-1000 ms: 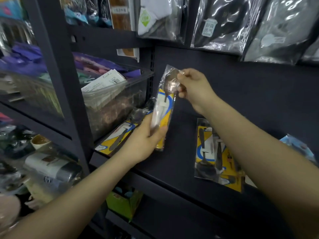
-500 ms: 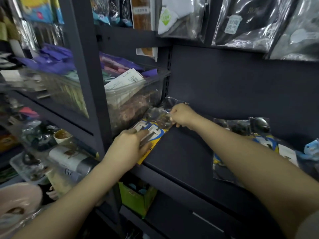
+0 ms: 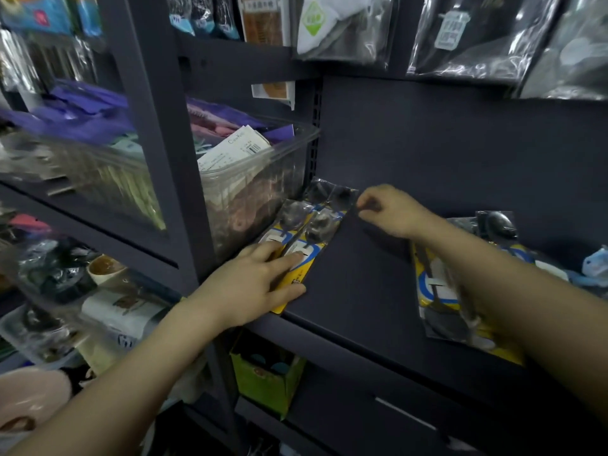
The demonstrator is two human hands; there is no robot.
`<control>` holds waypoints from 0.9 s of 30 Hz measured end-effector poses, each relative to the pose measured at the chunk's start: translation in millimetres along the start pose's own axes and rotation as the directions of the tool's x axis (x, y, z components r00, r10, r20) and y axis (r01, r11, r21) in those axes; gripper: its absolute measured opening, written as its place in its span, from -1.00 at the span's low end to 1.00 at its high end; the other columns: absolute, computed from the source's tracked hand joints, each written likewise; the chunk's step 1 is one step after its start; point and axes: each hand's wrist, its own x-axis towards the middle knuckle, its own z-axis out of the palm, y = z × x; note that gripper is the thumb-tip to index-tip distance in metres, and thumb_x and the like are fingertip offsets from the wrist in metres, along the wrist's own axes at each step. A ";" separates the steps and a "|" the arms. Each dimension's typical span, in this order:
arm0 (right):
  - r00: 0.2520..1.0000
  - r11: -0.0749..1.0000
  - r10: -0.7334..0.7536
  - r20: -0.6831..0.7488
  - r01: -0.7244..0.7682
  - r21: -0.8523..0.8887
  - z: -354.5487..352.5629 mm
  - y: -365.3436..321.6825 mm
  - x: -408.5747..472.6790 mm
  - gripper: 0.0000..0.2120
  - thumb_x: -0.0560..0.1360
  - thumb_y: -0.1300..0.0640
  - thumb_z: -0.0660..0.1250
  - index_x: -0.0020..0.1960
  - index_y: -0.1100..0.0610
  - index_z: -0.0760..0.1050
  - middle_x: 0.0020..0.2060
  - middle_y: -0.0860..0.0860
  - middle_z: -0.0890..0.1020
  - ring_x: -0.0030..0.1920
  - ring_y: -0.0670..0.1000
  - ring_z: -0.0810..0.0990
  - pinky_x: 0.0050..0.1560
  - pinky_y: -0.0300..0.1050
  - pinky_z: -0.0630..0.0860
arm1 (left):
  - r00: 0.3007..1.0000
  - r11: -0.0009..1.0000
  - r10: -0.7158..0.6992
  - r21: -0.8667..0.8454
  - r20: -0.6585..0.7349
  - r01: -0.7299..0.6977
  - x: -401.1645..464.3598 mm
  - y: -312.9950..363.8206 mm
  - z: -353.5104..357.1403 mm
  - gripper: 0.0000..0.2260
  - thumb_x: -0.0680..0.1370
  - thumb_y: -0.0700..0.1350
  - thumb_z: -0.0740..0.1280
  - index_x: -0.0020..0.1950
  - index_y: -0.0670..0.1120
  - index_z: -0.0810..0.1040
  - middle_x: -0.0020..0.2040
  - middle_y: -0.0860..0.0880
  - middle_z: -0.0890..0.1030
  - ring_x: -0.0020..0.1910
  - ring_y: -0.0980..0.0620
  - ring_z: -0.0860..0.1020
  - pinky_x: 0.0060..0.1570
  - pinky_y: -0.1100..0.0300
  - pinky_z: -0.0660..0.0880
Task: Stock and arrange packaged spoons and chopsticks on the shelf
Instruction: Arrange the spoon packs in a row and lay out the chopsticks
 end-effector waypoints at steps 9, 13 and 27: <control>0.959 0.973 0.232 0.162 -0.229 -0.037 -20.0 72.2 -23.9 -0.66 0.50 0.19 0.31 0.27 0.14 0.44 0.24 0.07 0.54 0.22 0.09 0.51 0.26 0.06 0.45 | 0.993 0.987 0.066 0.152 -0.094 -0.051 13.8 3.5 -8.5 -0.15 0.25 0.42 -0.25 0.46 0.11 0.15 0.33 -0.04 0.31 0.27 -0.09 0.28 0.28 0.05 0.31; 0.972 0.970 0.234 -0.002 -0.233 0.070 -19.2 70.4 -20.9 -0.75 0.52 0.28 0.26 0.19 0.24 0.51 0.11 0.12 0.59 0.14 0.11 0.56 0.07 0.01 0.55 | 0.963 0.987 0.118 -0.076 -0.243 -0.140 23.2 25.4 -15.0 -0.20 0.33 0.42 -0.11 0.41 -0.02 0.31 0.33 -0.05 0.39 0.31 -0.08 0.33 0.31 0.08 0.28; 0.913 0.860 0.011 -0.408 0.199 0.469 -76.5 29.2 -19.9 -0.66 0.44 0.39 0.28 -0.27 -0.05 0.46 -0.31 -0.08 0.53 -0.24 -0.06 0.51 -0.11 -0.15 0.48 | 1.000 0.452 -0.009 -0.892 -0.028 -0.021 87.9 135.8 -4.5 -0.93 0.49 -0.10 0.35 -0.07 -0.08 0.54 -0.08 -0.17 0.64 -0.12 -0.08 0.61 0.01 0.02 0.53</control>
